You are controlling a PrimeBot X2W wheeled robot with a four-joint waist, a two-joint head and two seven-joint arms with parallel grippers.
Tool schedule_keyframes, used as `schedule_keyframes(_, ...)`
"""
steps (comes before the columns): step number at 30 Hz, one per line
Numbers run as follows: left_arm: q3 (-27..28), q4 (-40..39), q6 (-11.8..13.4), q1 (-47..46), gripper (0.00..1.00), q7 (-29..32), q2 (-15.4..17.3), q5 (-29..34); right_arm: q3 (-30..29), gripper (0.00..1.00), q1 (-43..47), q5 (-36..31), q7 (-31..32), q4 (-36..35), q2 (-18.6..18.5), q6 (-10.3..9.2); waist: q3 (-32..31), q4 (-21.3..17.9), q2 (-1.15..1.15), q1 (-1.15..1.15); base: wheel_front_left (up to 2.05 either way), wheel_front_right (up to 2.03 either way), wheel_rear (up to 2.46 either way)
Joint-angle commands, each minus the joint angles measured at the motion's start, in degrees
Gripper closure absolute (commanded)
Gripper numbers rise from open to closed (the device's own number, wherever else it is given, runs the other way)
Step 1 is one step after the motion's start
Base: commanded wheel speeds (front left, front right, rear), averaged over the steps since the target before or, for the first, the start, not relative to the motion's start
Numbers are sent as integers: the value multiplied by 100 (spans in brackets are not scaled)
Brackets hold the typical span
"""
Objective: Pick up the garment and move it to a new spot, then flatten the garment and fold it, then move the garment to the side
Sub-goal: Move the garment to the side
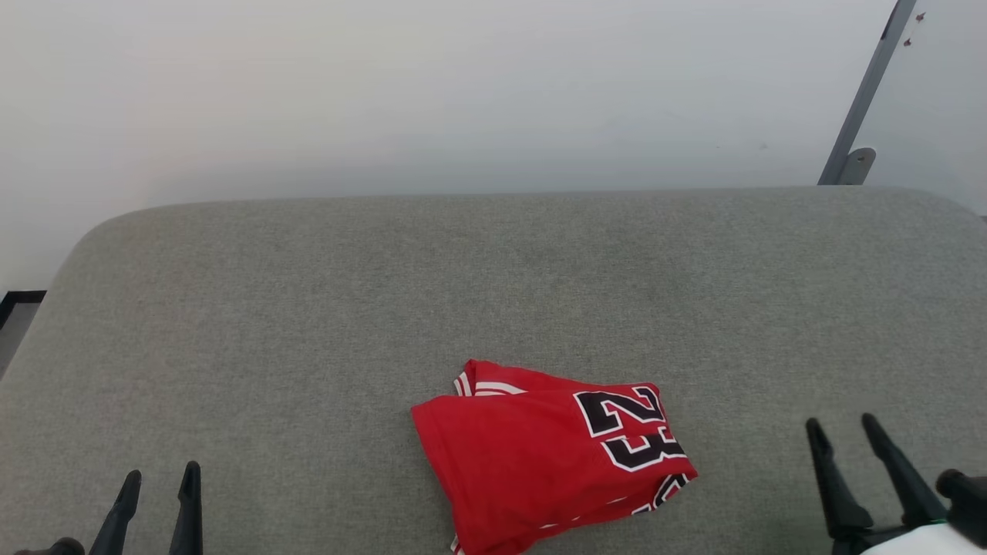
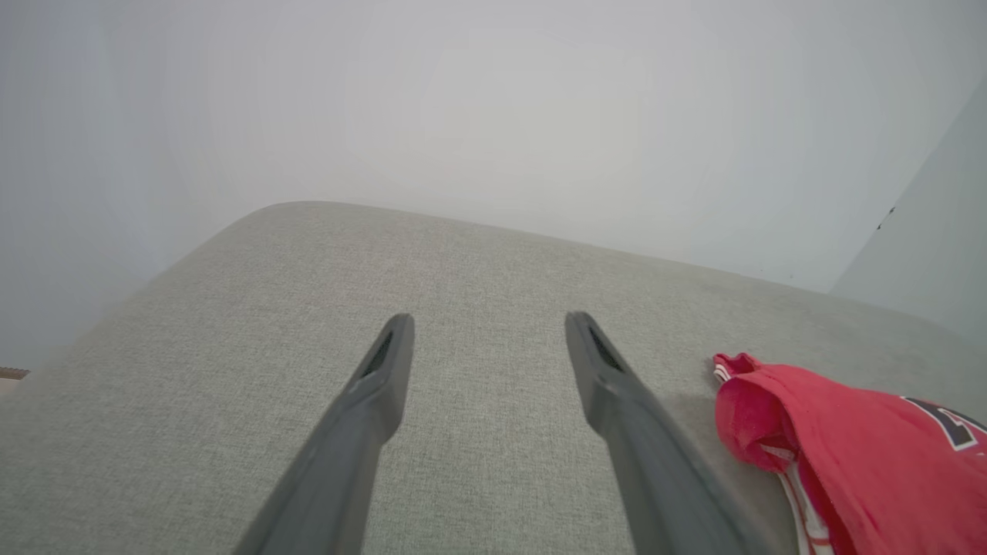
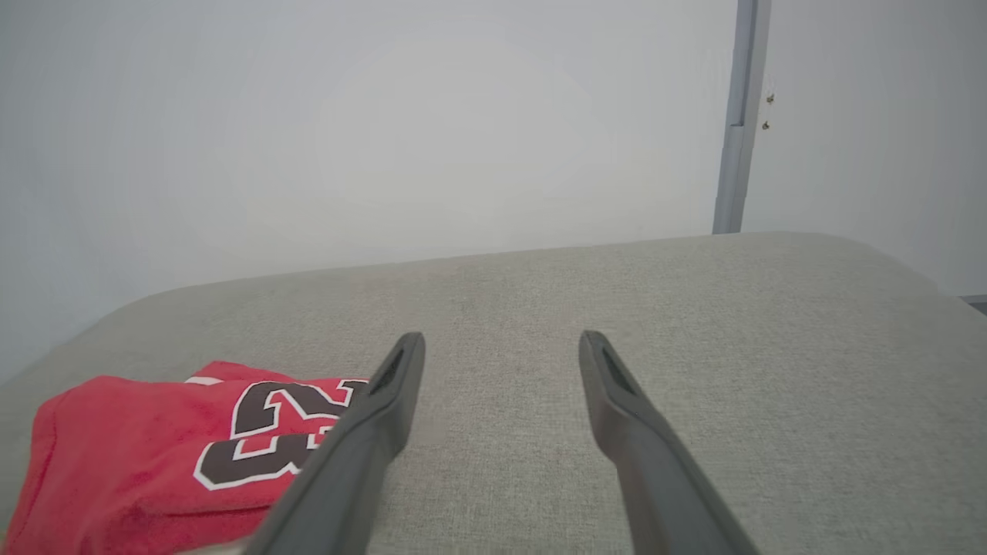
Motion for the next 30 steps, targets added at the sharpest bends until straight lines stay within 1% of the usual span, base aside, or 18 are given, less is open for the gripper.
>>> schedule_keyframes(1, 0, -2, -13, -40, 0, -28, -19, -2, 91, 0, -66, 19, -30, 33, -57, 0, 7, 13, 0, 0, 0, 0, 0)
schedule_keyframes(2, -9, -9, -13, -49, 0, -28, -23, 2, 159, 0, -105, 81, -31, 73, -85, 0, 13, 28, 0, 0, 0, 0, 0)
schedule_keyframes(4, -17, -26, -13, -66, 0, -28, -36, -12, 511, 0, -310, 289, 88, 230, -246, 0, 40, 70, 0, 0, 0, 0, 0)
schedule_keyframes(8, -72, -42, -13, -97, 0, -28, -45, -14, 1052, 0, -702, 739, 655, 314, -506, 0, 95, 145, 0, 0, 0, 0, 0)
schedule_keyframes(12, -130, -31, -13, -134, 0, -28, -45, -44, 1494, 0, -1134, 1284, 1416, 377, -726, 0, 171, 241, 0, 0, 0, 0, 0)
schedule_keyframes(16, -200, 10, -13, -170, 0, -28, -55, -100, 1836, 0, -1562, 1736, 2382, 488, -953, 0, 261, 345, 0, 0, 0, 0, 0)
schedule_keyframes(21, -310, 53, -13, -265, 0, -29, -65, -150, 2066, 0, -2030, 2168, 3570, 695, -1136, 0, 418, 511, 0, 0, 0, 0, 0)
schedule_keyframes(24, -410, 102, -13, -332, 0, -29, -59, -180, 2166, 0, -2271, 2263, 4214, 882, -1222, 0, 484, 627, 0, 0, 0, 0, 0)
schedule_keyframes(30, -611, 191, -13, -530, 0, -29, -36, -229, 2376, 0, -2683, 2287, 5124, 1241, -1147, 0, 635, 883, 0, 0, 0, 0, 0)
